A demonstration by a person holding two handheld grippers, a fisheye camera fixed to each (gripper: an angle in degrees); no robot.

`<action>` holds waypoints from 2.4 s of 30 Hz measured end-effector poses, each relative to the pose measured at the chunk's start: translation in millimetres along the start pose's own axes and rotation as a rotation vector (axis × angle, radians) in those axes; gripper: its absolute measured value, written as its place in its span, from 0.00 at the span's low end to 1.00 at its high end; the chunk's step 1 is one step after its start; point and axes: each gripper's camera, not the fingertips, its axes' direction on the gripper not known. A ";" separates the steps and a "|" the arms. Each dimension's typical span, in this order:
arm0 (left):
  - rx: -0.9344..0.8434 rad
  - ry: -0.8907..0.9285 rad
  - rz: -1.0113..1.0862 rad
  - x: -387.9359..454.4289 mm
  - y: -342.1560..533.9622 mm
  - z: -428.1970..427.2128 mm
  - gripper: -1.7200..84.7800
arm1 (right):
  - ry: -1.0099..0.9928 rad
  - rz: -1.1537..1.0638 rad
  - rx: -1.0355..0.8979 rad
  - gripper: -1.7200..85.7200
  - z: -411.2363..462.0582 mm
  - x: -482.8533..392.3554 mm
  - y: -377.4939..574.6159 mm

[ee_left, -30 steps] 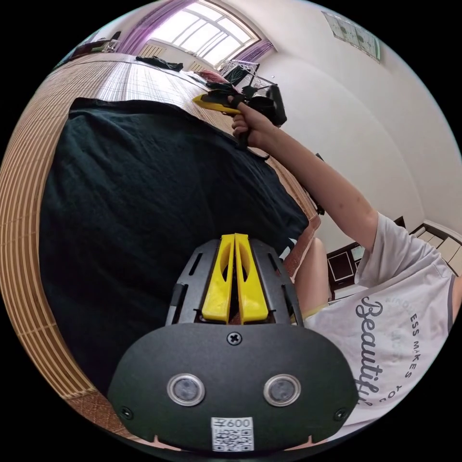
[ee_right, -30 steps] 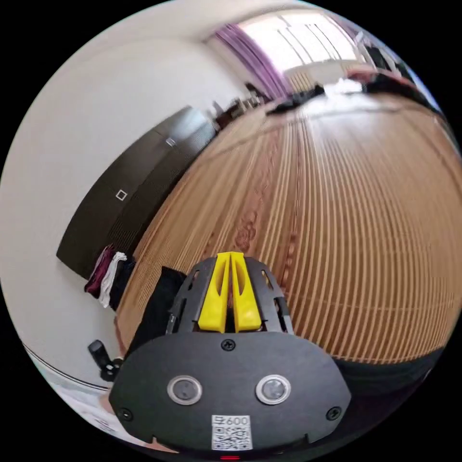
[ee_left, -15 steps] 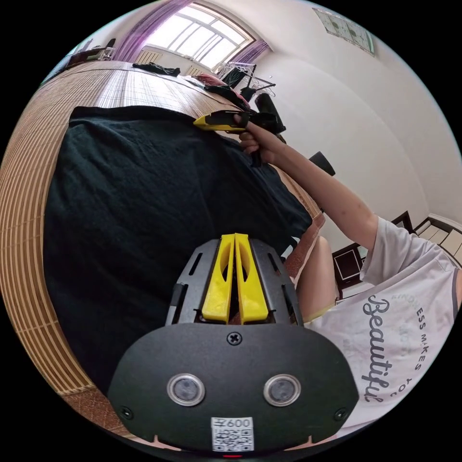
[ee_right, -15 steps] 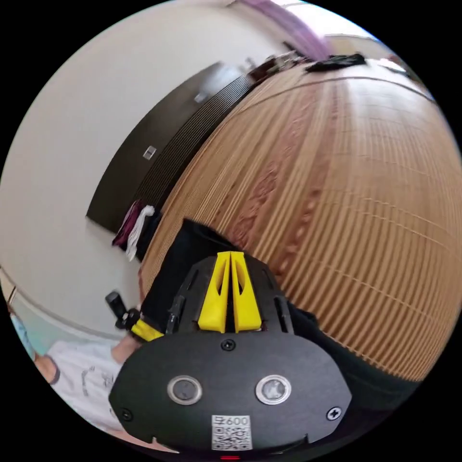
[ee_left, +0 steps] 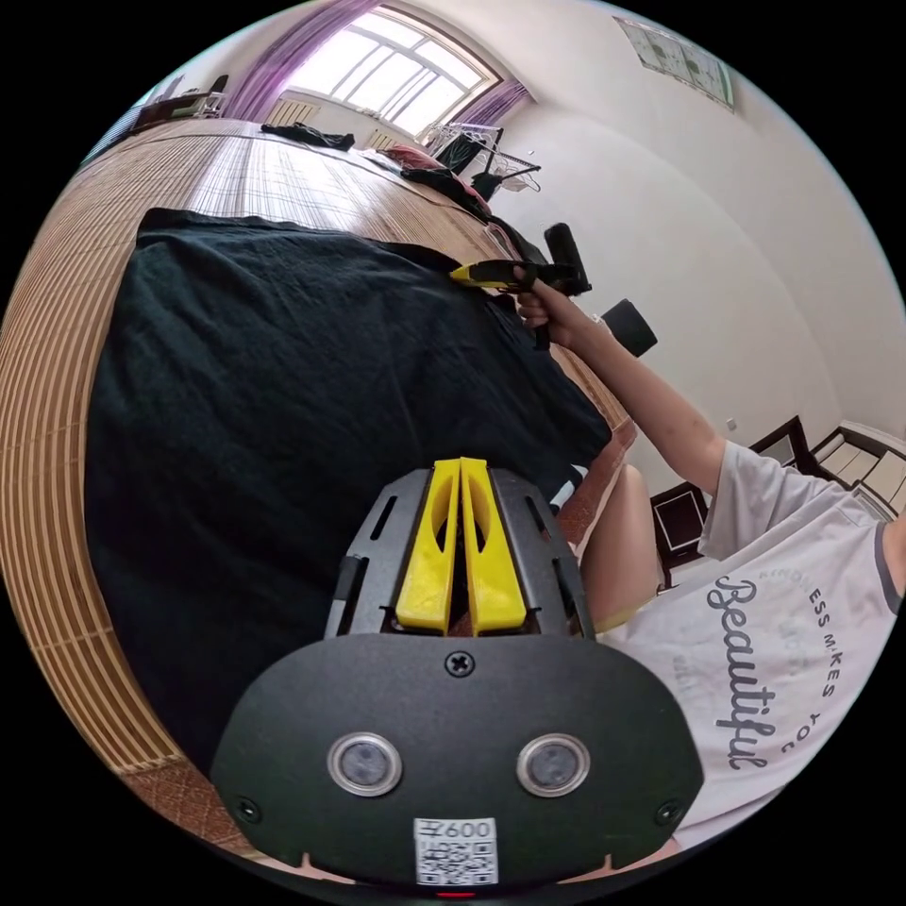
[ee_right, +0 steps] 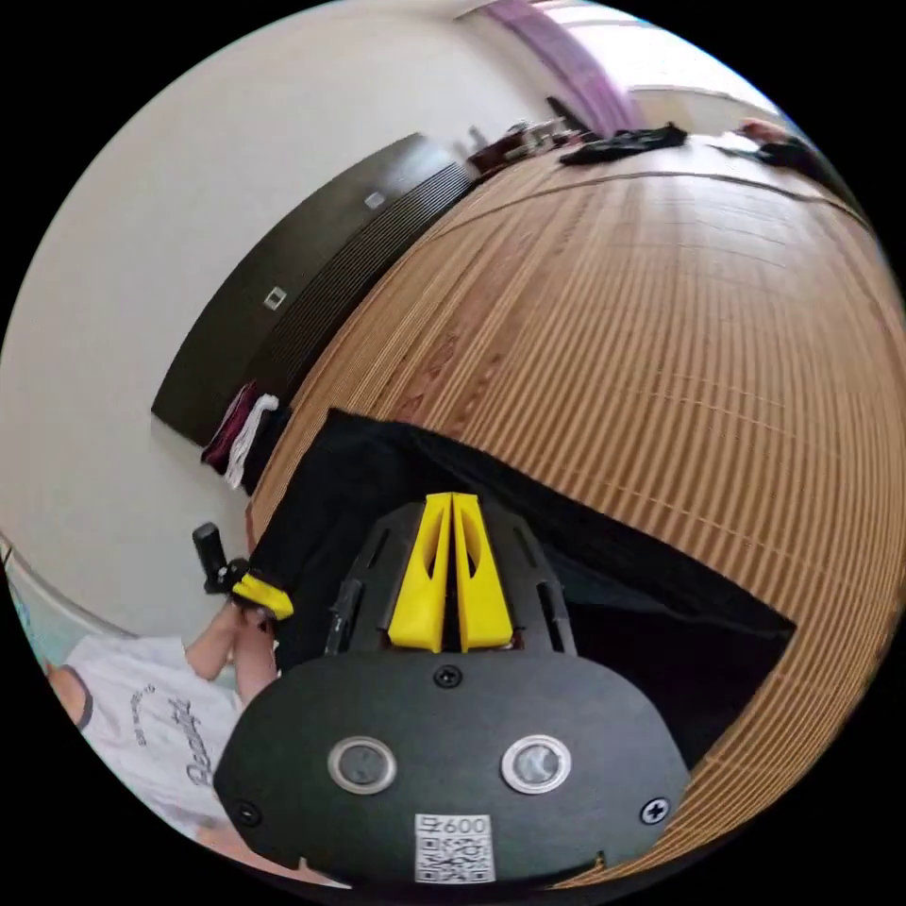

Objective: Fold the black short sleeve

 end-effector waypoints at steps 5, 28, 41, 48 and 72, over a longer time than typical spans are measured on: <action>0.003 0.002 -0.001 -41.4 15.8 12.1 0.02 | -0.029 0.124 0.145 0.01 -68.3 76.1 57.1; 0.471 -0.799 0.341 59.1 170.9 136.1 0.03 | 0.556 -0.331 0.503 0.01 -28.6 -117.9 582.0; 0.478 -0.711 -0.041 -124.9 206.2 -8.1 0.03 | 0.754 -0.081 0.545 0.01 -90.2 80.5 629.5; 0.656 -0.785 -0.455 -216.5 275.9 -196.5 0.04 | 0.886 -0.131 0.485 0.01 -124.5 140.9 635.4; 0.299 -0.056 0.203 -160.2 352.3 -280.7 0.18 | 0.700 -0.071 0.342 0.04 -289.8 201.1 621.5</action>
